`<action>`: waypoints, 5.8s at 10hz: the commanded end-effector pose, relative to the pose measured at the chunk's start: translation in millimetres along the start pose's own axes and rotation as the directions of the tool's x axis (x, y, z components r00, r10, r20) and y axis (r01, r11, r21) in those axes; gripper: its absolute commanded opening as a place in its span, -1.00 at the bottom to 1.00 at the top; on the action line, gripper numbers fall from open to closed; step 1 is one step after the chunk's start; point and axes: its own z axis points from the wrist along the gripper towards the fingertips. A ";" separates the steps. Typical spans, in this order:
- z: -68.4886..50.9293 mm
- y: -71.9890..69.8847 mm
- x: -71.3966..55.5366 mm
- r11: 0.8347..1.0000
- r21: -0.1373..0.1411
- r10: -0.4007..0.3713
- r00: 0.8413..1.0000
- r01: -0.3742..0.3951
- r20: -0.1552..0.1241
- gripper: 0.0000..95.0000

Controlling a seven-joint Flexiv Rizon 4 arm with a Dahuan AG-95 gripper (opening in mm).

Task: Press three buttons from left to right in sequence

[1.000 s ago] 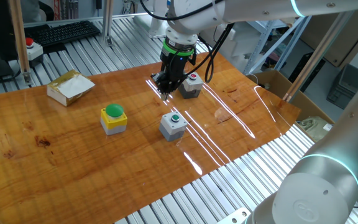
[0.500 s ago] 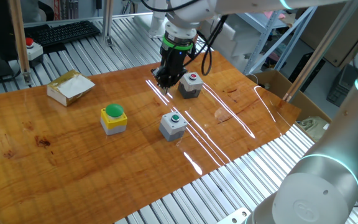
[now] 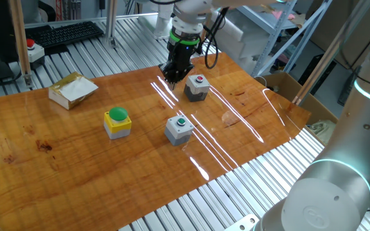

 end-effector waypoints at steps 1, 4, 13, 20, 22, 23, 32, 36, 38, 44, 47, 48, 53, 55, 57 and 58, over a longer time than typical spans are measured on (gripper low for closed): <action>2.6 -5.8 -3.3 1.000 -0.002 0.003 1.000 -0.003 0.002 -1.00; 7.7 -19.4 -18.1 1.000 -0.001 0.016 1.000 -0.016 0.006 -1.00; 10.2 -53.0 -62.6 1.000 0.012 0.022 1.000 -0.022 0.017 -1.00; 28.0 -77.7 -55.9 1.000 0.006 -0.007 0.999 0.006 0.036 -1.00; 31.6 -78.4 -55.5 1.000 -0.008 -0.005 0.999 0.005 0.037 -1.00; 33.3 -78.1 -55.7 1.000 -0.010 -0.007 0.999 0.008 0.042 -1.00; 35.5 -77.6 -55.9 0.993 0.006 0.122 0.992 -0.122 0.021 -1.00; 35.5 -77.6 -55.9 0.980 0.024 0.196 0.981 -0.196 0.010 -1.00; 35.5 -77.6 -55.9 0.978 0.026 0.207 0.978 -0.208 0.006 -1.00; 33.1 -91.1 -60.3 0.982 0.053 0.181 0.984 -0.180 0.001 -1.00; 29.8 -114.5 -66.3 0.984 0.053 0.170 0.985 -0.170 0.000 -1.00; 29.9 -124.7 -68.6 0.986 0.056 0.158 0.988 -0.158 0.005 -1.00; 29.8 -164.7 -73.4 0.994 0.052 0.093 0.996 -0.093 0.010 -1.00; 34.5 -178.7 -75.1 0.997 0.049 0.064 0.998 -0.065 0.018 -1.00; 34.5 -179.5 -75.8 0.997 0.054 0.050 0.999 -0.051 0.013 -1.00; 34.6 -179.5 -75.8 0.997 0.040 0.073 0.997 -0.073 0.017 -0.60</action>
